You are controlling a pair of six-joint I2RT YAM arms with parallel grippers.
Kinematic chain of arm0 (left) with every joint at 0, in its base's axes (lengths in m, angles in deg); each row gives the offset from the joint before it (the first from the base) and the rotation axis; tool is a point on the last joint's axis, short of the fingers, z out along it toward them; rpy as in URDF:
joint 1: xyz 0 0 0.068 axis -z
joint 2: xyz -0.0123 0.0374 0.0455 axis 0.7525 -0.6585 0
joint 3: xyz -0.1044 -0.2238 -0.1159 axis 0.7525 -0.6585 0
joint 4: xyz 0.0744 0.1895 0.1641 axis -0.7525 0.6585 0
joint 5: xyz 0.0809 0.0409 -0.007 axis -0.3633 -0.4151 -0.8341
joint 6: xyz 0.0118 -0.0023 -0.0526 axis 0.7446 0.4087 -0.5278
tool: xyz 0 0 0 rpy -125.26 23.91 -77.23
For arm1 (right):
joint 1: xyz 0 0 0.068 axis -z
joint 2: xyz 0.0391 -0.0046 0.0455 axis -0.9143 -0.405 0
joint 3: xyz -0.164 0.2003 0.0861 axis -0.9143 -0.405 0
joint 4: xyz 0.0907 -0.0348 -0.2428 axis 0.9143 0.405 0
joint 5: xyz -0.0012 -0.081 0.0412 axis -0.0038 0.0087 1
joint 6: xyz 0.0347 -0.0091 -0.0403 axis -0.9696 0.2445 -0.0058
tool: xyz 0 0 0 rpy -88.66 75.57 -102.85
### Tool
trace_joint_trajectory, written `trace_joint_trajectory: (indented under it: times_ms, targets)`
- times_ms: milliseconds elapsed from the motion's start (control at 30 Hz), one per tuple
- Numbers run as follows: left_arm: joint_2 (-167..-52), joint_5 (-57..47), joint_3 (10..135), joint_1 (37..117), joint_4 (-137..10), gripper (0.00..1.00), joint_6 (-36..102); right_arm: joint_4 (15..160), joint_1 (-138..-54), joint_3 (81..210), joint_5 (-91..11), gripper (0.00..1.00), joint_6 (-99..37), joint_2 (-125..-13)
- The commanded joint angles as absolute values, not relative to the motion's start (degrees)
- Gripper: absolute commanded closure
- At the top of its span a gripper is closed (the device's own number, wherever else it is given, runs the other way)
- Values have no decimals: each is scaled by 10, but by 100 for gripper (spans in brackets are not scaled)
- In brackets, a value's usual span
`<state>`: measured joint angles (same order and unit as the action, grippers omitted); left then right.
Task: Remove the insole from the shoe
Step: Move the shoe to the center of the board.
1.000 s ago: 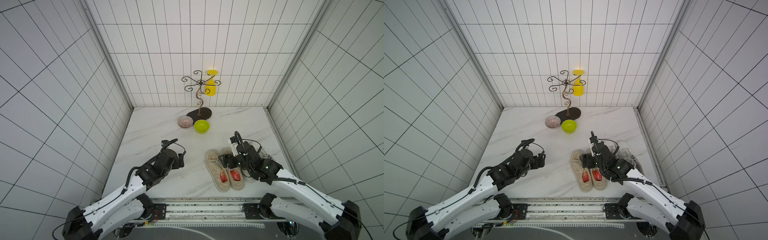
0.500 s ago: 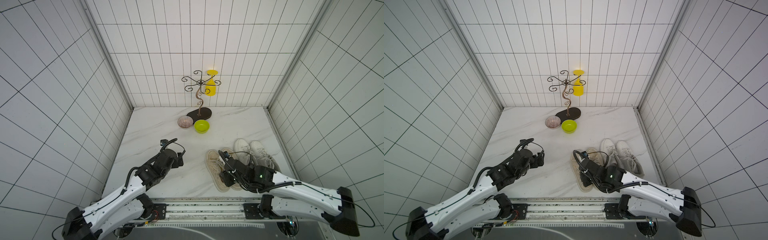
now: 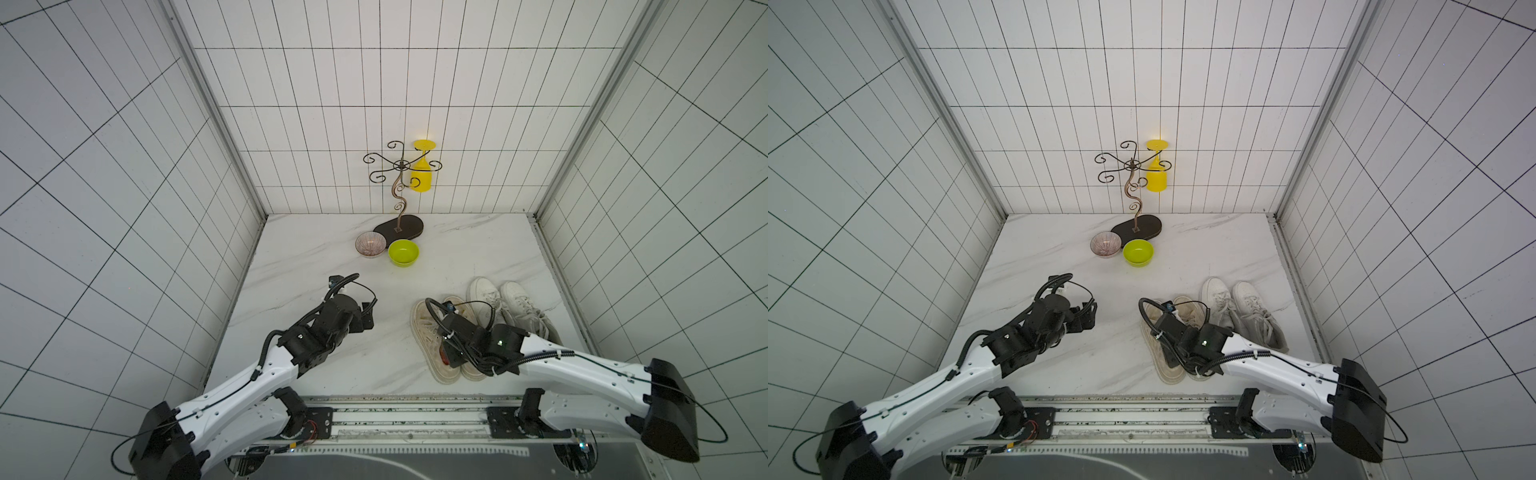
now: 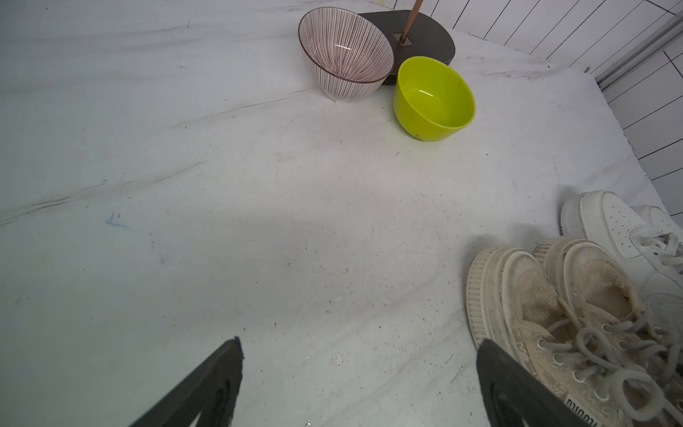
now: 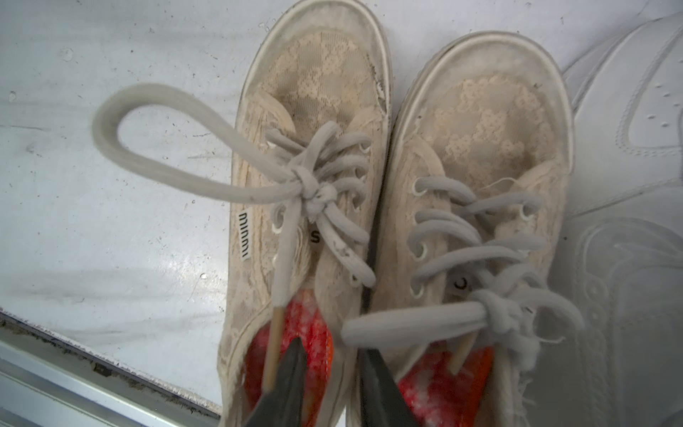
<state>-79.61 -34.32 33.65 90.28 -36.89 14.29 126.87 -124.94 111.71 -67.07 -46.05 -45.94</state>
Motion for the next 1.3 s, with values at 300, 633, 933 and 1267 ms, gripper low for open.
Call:
trace_joint_trajectory:
  times_ms: [300, 633, 933, 1267]
  targets:
    - [-819, -314, 321, 904, -442, 3, 165, 1212, -1217, 1136, -646, 76, -432, -493]
    - [-802, -307, 304, 909, -440, 3, 151, 1192, -1216, 1137, -670, 96, -430, -513]
    - [-775, -300, 284, 911, -416, 3, 149, 1121, -1214, 1163, -679, 100, -436, -541]
    - [-746, -322, 272, 911, -401, 2, 162, 1009, -1204, 1276, -674, 100, -470, -656]
